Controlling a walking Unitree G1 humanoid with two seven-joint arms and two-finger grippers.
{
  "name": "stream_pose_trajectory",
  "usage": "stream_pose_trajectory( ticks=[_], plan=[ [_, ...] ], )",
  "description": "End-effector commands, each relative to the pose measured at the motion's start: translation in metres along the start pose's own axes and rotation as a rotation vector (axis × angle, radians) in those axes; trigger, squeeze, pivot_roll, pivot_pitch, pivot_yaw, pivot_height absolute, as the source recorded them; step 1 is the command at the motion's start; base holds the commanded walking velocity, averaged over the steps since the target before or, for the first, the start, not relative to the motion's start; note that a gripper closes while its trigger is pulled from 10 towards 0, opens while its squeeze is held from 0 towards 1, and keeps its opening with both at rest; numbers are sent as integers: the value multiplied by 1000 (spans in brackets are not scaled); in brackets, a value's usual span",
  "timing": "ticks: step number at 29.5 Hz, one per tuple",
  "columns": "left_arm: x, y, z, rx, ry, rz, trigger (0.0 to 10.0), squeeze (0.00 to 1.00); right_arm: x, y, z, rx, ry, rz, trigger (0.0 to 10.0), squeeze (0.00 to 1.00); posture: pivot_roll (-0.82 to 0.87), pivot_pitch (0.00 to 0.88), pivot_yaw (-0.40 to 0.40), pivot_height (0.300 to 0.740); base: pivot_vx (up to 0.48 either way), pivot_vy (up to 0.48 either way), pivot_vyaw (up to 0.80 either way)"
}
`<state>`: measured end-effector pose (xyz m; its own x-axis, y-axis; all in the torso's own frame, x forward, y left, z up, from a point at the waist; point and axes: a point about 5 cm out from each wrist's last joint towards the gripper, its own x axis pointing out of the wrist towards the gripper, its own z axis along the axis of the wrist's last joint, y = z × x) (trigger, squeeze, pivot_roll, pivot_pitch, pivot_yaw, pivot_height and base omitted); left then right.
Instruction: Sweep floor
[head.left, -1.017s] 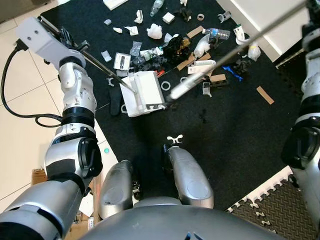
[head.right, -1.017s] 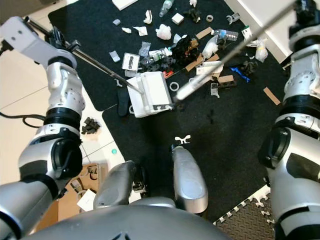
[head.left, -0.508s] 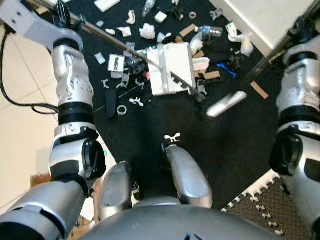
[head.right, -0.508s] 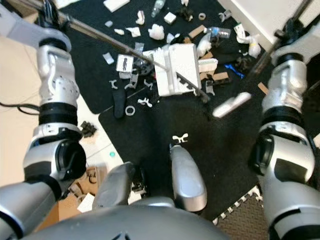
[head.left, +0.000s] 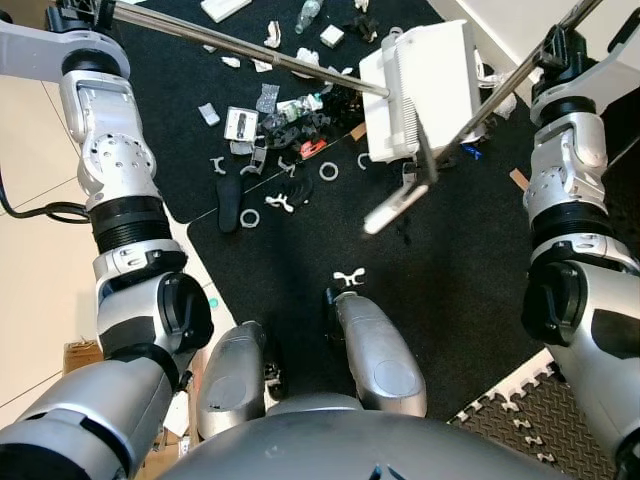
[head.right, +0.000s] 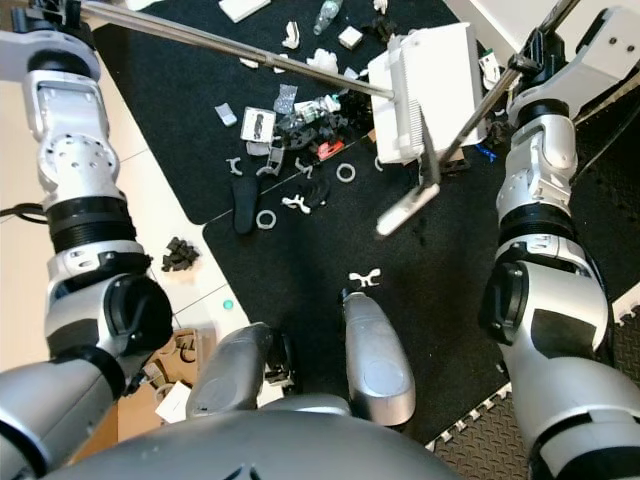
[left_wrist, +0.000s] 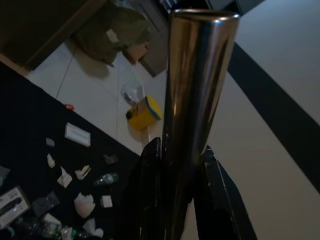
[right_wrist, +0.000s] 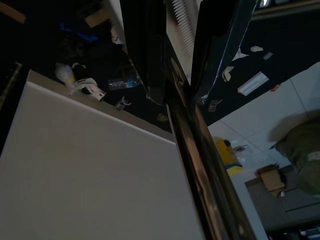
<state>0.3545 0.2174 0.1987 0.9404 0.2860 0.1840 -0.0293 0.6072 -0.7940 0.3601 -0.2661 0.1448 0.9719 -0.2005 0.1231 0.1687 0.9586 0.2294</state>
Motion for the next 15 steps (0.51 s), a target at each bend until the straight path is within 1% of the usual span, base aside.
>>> stream_pose_trajectory(
  ticks=[1,2,3,4,5,6,7,8,10,11,12,13,15],
  plan=[
    [-5,-2,-5,6,13,-9,10000,0,2,-4,9,-14,-43,-13,10000,0,-67,92,-24,740,0,0,0],
    [-5,-2,-5,6,13,-9,10000,0,2,-4,9,-14,-43,-13,10000,0,-67,92,-24,740,0,0,0],
    [-8,1,-9,33,34,-3,10000,0,2,-7,9,-21,-40,-23,10000,0,-66,94,-22,740,0,0,0],
    [-8,1,-9,33,34,-3,10000,0,2,-7,9,-21,-40,-23,10000,0,-66,94,-22,740,0,0,0],
    [-10,4,-13,68,52,4,10000,0,2,-9,9,-26,-38,-33,10000,0,-66,94,-22,740,0,0,0],
    [-15,13,-21,83,86,39,10000,0,1,-12,10,-36,-38,-45,10000,0,-69,95,-17,740,0,0,0],
    [-15,13,-21,83,86,39,10000,0,1,-12,10,-36,-38,-45,10000,0,-69,95,-17,740,0,0,0],
    [-17,16,-24,79,96,58,10000,0,1,-13,10,-41,-39,-48,10000,0,-69,95,-17,740,0,0,0],
    [-21,21,-27,40,104,91,10000,0,0,-14,10,-69,-38,-49,10000,0,-69,97,-16,740,0,0,0],
    [-21,21,-27,40,104,91,10000,0,0,-14,10,-69,-38,-49,10000,0,-69,97,-16,740,0,0,0],
    [-22,22,-27,15,101,105,10000,0,-1,-15,9,-84,-35,-49,10000,0,-69,97,-16,740,0,0,0],
    [-22,22,-27,15,101,105,10000,0,-1,-15,9,-84,-35,-49,10000,0,-69,97,-16,740,0,0,0],
    [-24,25,-22,-21,81,134,10000,0,-2,-15,6,-117,-26,-44,10000,0,-62,97,-19,740,0,0,0]
  ],
)
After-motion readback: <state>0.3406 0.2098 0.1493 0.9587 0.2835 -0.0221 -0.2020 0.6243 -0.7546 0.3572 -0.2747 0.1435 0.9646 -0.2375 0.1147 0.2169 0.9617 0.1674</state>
